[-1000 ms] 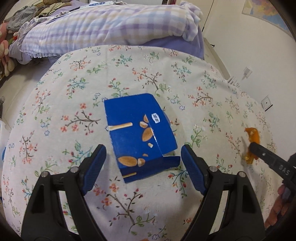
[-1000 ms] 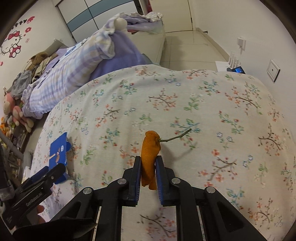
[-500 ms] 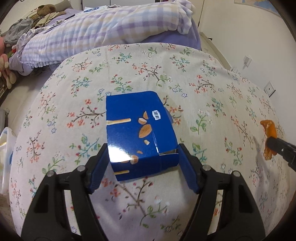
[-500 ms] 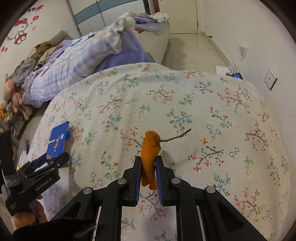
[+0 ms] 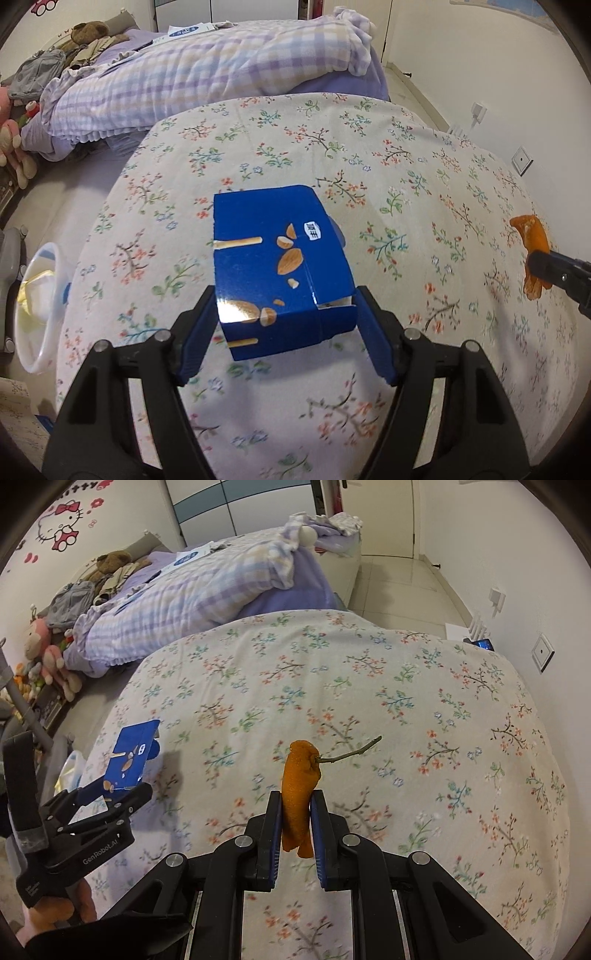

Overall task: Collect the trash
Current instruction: 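Grasp the blue snack box with the left gripper while the right holds the orange item, then carry the blue box and orange item together over the white bin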

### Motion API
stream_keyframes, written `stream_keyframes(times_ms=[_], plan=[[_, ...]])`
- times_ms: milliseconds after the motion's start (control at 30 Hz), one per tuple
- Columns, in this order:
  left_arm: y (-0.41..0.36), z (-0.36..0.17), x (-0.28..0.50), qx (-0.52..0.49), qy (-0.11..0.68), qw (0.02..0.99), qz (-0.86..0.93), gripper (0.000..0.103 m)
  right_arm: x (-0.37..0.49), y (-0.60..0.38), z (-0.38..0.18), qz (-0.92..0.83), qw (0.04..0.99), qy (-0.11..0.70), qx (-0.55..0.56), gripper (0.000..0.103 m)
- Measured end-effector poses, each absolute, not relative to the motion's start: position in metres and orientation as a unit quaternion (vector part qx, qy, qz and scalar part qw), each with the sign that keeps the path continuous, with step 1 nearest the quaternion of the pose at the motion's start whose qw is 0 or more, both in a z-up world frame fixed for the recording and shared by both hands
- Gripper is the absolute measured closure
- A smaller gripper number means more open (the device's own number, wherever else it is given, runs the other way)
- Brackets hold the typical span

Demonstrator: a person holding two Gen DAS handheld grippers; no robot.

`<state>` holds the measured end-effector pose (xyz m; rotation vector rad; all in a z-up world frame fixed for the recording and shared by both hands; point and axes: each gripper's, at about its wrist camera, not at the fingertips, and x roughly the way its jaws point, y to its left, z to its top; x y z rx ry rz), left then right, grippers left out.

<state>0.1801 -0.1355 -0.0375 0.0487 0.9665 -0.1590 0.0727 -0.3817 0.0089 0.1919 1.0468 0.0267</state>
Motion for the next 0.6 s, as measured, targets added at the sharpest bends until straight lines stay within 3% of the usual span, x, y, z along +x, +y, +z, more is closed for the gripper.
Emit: stream_keyframes(times_ms=[600], plan=[[-0.053, -0.019, 0.144, 0.034, 0.453, 0.890, -0.046, 0.030, 0.077, -0.288, 0.013, 0.086, 0.863, 0.493, 0.071, 0.087]])
